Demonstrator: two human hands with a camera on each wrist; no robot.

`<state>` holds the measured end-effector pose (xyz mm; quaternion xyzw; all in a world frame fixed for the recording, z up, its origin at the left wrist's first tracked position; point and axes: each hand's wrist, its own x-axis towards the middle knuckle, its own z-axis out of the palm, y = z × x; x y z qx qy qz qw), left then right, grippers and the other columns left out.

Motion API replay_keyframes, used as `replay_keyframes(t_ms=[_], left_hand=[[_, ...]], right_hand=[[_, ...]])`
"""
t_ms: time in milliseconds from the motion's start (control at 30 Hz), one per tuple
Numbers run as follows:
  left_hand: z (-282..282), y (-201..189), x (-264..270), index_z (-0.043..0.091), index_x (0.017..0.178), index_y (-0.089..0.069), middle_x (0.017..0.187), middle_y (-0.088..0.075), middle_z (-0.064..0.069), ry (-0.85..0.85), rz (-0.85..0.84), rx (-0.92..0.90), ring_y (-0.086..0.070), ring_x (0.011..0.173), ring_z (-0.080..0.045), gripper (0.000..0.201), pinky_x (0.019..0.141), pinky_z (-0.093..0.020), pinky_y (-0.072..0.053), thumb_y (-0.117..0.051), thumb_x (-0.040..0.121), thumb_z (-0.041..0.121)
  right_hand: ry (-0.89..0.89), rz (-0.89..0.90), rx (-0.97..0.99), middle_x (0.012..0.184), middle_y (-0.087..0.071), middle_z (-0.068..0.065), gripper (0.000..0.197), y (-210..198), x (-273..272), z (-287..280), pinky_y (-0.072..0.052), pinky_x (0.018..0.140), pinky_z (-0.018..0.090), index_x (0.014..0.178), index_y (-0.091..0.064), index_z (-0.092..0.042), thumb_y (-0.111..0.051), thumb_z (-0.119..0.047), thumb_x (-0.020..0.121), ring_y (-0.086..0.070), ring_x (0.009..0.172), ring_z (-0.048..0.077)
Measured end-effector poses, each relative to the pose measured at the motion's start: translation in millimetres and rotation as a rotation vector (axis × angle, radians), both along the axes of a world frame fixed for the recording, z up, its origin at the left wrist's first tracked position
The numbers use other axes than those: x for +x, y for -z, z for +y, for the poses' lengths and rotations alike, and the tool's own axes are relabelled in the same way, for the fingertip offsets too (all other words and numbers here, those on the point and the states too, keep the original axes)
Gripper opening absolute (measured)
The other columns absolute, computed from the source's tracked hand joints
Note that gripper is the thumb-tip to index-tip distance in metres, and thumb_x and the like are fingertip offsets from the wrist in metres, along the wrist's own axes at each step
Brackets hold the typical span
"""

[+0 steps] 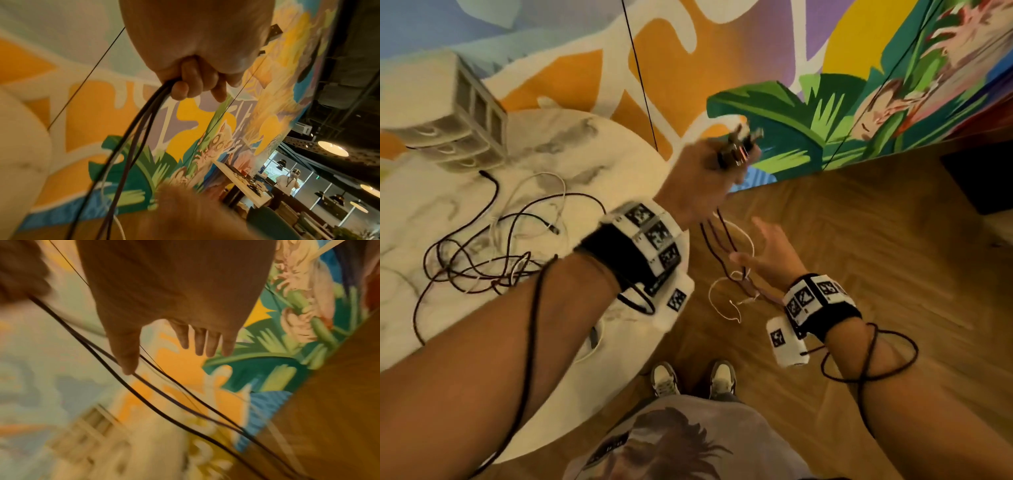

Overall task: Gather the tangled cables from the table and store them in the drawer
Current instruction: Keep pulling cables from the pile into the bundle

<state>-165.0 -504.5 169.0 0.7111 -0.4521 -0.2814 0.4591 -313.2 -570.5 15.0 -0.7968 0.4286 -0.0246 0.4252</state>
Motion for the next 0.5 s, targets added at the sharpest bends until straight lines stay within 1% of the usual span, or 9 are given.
replay_keyframes(t_ms=[67, 100, 200, 267, 333, 367, 400, 467, 500], left_hand=[[2.5, 14.2, -12.2, 0.014, 0.064, -0.06, 0.047, -0.055, 0.013, 0.033, 0.083, 0.049, -0.051, 0.047, -0.002, 0.033, 0.056, -0.016, -0.04, -0.06, 0.09, 0.034], [2.8, 19.4, -16.4, 0.013, 0.067, -0.06, 0.051, -0.056, 0.011, 0.03, 0.142, 0.054, -0.052, 0.051, -0.005, 0.032, 0.059, -0.018, -0.041, -0.059, 0.09, 0.036], [5.0, 24.5, -20.9, 0.023, 0.069, -0.059, 0.068, -0.059, 0.002, -0.051, 0.303, -0.006, -0.057, 0.071, -0.018, 0.023, 0.078, -0.033, -0.043, -0.057, 0.086, 0.04], [10.5, 27.2, -19.6, 0.018, 0.081, -0.064, 0.082, -0.065, -0.003, -0.057, 0.232, -0.018, -0.062, 0.088, -0.025, 0.018, 0.083, -0.031, -0.042, -0.059, 0.09, 0.033], [17.9, 32.5, -17.2, 0.018, 0.09, -0.064, 0.095, -0.067, -0.01, -0.088, 0.062, -0.048, -0.062, 0.097, -0.028, 0.008, 0.087, -0.033, -0.044, -0.062, 0.089, 0.026], [21.1, 33.2, -15.4, 0.023, 0.086, -0.061, 0.093, -0.067, -0.009, -0.116, 0.03, -0.087, -0.062, 0.094, -0.026, 0.005, 0.088, -0.036, -0.046, -0.066, 0.085, 0.026], [24.2, 31.4, -12.5, 0.027, 0.082, -0.058, 0.089, -0.067, -0.004, -0.144, 0.035, -0.128, -0.063, 0.09, -0.02, 0.011, 0.086, -0.035, -0.048, -0.069, 0.081, 0.027], [26.5, 27.5, -0.3, 0.025, 0.089, -0.058, 0.081, -0.06, 0.01, -0.158, 0.035, -0.157, -0.058, 0.078, -0.001, 0.017, 0.077, -0.018, -0.047, -0.072, 0.079, 0.028], [27.2, 22.4, 5.9, 0.023, 0.094, -0.058, 0.078, -0.056, 0.013, -0.144, -0.009, -0.15, -0.055, 0.073, 0.002, 0.018, 0.07, -0.01, -0.043, -0.071, 0.081, 0.026]], right_hand=[[-0.014, -0.411, 0.111, 0.129, -0.053, -0.017, 0.068, -49.0, 21.1, 2.3, -0.041, 0.106, 0.03, 0.129, -0.044, -0.04, -0.08, -0.029, 0.073, -0.049, 0.122, 0.0], [-0.039, -0.53, 0.211, 0.124, -0.056, -0.015, 0.068, -71.6, 29.5, 4.0, -0.044, 0.103, 0.029, 0.124, -0.043, -0.041, -0.078, -0.014, 0.072, -0.053, 0.117, 0.0], [-0.104, -0.644, 0.39, 0.116, -0.057, 0.007, 0.062, -105.1, 45.4, 12.2, -0.051, 0.089, 0.023, 0.118, -0.039, -0.028, -0.058, 0.017, 0.079, -0.059, 0.101, 0.003], [-0.103, -0.619, 0.412, 0.117, -0.055, 0.027, 0.048, -112.9, 52.1, 19.2, -0.052, 0.087, 0.037, 0.117, -0.043, -0.021, -0.049, 0.016, 0.087, -0.061, 0.101, 0.027], [-0.084, -0.582, 0.369, 0.102, -0.057, 0.033, 0.024, -115.8, 59.0, 26.2, -0.047, 0.083, 0.058, 0.111, -0.048, -0.016, -0.049, -0.008, 0.088, -0.058, 0.092, 0.046], [-0.078, -0.566, 0.356, 0.089, -0.059, 0.029, 0.016, -115.0, 60.8, 28.4, -0.049, 0.078, 0.055, 0.103, -0.049, -0.018, -0.048, -0.016, 0.088, -0.058, 0.081, 0.043], [-0.099, -0.555, 0.382, 0.077, -0.06, 0.023, 0.006, -113.2, 61.9, 30.3, -0.052, 0.068, 0.041, 0.097, -0.048, -0.02, -0.047, -0.017, 0.091, -0.059, 0.068, 0.035], [-0.161, -0.478, 0.405, 0.062, -0.052, 0.007, 0.021, -109.4, 63.3, 34.1, -0.043, 0.051, 0.02, 0.087, -0.047, -0.018, -0.038, -0.004, 0.099, -0.05, 0.046, 0.007], [-0.181, -0.445, 0.405, 0.06, -0.049, 0.001, 0.026, -108.1, 64.0, 38.5, -0.038, 0.05, 0.019, 0.082, -0.049, -0.017, -0.035, -0.002, 0.1, -0.044, 0.044, 0.003]])
